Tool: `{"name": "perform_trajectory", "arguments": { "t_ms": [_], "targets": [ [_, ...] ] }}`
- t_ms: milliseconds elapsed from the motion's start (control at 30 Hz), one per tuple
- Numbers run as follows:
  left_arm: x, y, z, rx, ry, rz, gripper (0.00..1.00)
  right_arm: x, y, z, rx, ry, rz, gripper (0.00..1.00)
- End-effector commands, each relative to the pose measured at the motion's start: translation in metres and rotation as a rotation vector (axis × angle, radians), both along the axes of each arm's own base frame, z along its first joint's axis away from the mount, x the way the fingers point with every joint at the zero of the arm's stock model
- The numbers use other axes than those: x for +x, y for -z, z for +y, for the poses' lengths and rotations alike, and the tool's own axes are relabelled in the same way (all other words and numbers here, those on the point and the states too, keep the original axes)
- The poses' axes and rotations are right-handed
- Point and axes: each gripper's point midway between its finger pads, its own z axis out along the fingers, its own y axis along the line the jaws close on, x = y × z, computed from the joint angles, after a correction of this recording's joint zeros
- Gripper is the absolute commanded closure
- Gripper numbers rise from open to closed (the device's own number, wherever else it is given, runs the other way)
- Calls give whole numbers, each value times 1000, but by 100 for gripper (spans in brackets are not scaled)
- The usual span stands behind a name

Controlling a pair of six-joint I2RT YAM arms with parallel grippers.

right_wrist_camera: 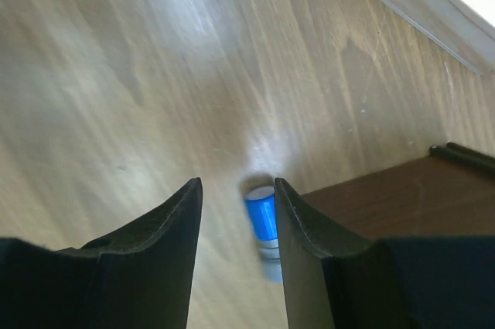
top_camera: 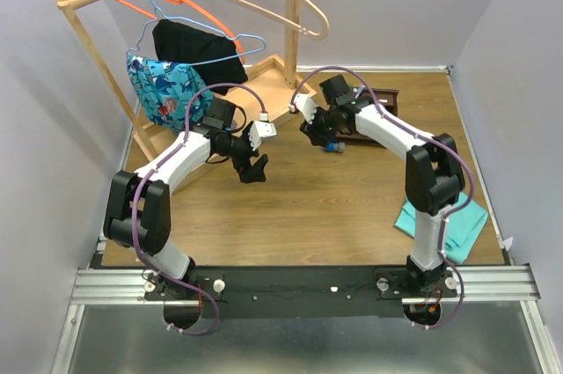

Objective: Sort the stationery into containers
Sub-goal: Pick up the stationery from the center of the board.

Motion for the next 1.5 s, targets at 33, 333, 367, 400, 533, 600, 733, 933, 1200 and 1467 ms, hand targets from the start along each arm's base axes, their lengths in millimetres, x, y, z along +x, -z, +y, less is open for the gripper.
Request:
{"name": "perform_trajectory", "arguments": {
  "t_ms": [33, 333, 367, 400, 533, 600, 733, 933, 1200, 1467],
  "targets": [
    [-6, -3, 8, 17, 6, -33, 1, 7, 27, -24, -226, -111, 48, 50],
    [0, -3, 6, 2, 0, -28, 1, 14, 49, -39, -371, -127, 91, 47],
    [1, -3, 6, 2, 1, -27, 1, 13, 50, -41, -378, -131, 93, 47],
    [2, -3, 5, 1, -1, -26, 1, 13, 51, -41, -382, -133, 92, 47],
    [7, -5, 3, -2, -4, -25, 1, 13, 57, -43, -394, -137, 90, 47],
    [7, -5, 3, -5, -6, -18, 1, 16, 60, -41, -392, -132, 87, 47],
    [8, -5, 2, -7, -6, -7, 1, 18, 66, -43, -401, -125, 93, 47],
    [10, -5, 1, -6, -11, -2, 1, 17, 78, -45, -423, -135, 109, 47],
    [10, -6, 0, -11, -16, 3, 1, 21, 78, -52, -472, -129, 85, 48],
    [13, -8, -2, -23, -20, -2, 1, 25, 66, -66, -544, -162, 19, 47]
  ]
}}
